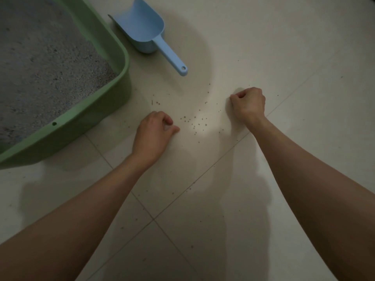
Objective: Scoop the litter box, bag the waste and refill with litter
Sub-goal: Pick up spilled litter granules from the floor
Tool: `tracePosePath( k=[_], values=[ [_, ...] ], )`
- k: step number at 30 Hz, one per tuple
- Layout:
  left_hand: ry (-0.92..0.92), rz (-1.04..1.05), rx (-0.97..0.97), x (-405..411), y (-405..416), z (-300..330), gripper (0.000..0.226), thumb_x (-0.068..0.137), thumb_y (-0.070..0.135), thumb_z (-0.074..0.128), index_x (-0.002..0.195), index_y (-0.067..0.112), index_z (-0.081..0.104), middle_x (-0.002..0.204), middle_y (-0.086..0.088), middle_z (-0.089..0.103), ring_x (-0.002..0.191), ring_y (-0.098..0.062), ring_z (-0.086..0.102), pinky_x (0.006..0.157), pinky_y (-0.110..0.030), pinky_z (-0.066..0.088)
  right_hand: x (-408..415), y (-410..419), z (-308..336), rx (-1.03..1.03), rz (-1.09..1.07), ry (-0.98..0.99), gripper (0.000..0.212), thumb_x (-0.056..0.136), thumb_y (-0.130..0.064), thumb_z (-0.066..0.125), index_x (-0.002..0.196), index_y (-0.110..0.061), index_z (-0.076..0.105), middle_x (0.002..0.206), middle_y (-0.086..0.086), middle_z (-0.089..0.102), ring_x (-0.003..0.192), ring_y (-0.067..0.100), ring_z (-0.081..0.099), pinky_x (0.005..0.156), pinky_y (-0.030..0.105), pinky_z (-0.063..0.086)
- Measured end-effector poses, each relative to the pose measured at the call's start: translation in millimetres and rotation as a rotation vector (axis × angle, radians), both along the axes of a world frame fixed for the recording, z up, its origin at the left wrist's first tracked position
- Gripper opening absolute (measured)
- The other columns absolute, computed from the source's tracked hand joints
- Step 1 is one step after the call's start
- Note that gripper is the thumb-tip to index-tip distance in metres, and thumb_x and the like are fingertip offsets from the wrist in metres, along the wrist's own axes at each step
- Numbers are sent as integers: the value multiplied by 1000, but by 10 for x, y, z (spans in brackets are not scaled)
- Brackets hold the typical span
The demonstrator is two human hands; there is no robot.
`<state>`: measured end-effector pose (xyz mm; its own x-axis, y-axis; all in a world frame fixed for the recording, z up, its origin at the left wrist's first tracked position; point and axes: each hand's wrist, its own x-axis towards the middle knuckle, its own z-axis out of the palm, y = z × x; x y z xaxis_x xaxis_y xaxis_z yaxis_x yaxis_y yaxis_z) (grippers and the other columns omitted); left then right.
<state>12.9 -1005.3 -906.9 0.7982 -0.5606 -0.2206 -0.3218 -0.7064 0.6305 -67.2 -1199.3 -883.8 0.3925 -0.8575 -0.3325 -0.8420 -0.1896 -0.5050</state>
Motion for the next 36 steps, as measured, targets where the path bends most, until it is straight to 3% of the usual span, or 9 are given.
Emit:
tracePosePath(
  k=[4,6,8,12,15,18,22,27,36],
  values=[
    [-19,13,-14,-39,-65,-2,14,83,23,66,89,9,66,85,1,52,79,-12,47,73,-20,33,17,217,9,37,86,-46,22,79,-9,49,77,3,67,67,13,60,69,24,56,66,32,48],
    [-15,7,-9,-31,-81,-3,13,85,22,64,87,10,67,84,1,52,78,-12,46,72,-20,32,54,393,-5,102,210,-80,14,82,-14,57,81,-8,69,72,0,61,74,13,55,66,21,42],
    [-30,-24,16,-23,-82,-8,14,86,23,62,87,10,67,84,0,51,79,-13,45,73,-21,31,103,557,-43,118,364,-73,14,82,-21,65,91,-12,70,83,-1,62,80,10,54,68,14,34],
    [23,11,-25,1,-52,33,12,84,21,63,84,10,67,80,-1,58,75,-12,49,69,-17,31,180,716,-147,68,520,-30,20,83,-23,64,98,-10,66,106,6,66,102,21,58,84,25,39],
    [307,254,-152,98,-12,68,8,79,21,67,72,16,65,69,3,62,66,-9,54,69,-21,42,199,735,-165,40,535,-16,20,86,-23,62,99,-9,66,108,8,65,104,24,58,87,30,42],
    [482,385,-239,201,42,110,16,80,14,66,67,17,58,67,1,63,54,-5,52,55,-15,43,222,751,-151,40,503,-19,20,86,-22,62,100,-8,65,110,9,65,105,25,57,89,32,43],
    [499,450,-278,244,107,149,12,78,6,65,71,10,55,67,-4,61,40,5,49,44,-8,40,258,766,-143,66,466,-11,22,85,-22,63,103,-9,63,113,9,63,107,25,56,91,33,43],
    [532,462,-321,180,143,153,20,76,1,67,69,13,52,68,-6,60,55,-6,55,45,-9,42,269,821,-121,67,471,-33,17,88,-17,59,99,-7,68,108,9,67,104,25,58,90,33,45],
    [553,486,-340,203,217,156,19,78,-1,65,73,14,53,69,-6,60,56,-8,54,46,-9,41,301,885,-81,72,453,-25,18,87,-20,61,96,-6,69,106,10,68,102,26,60,91,37,47]
  ],
)
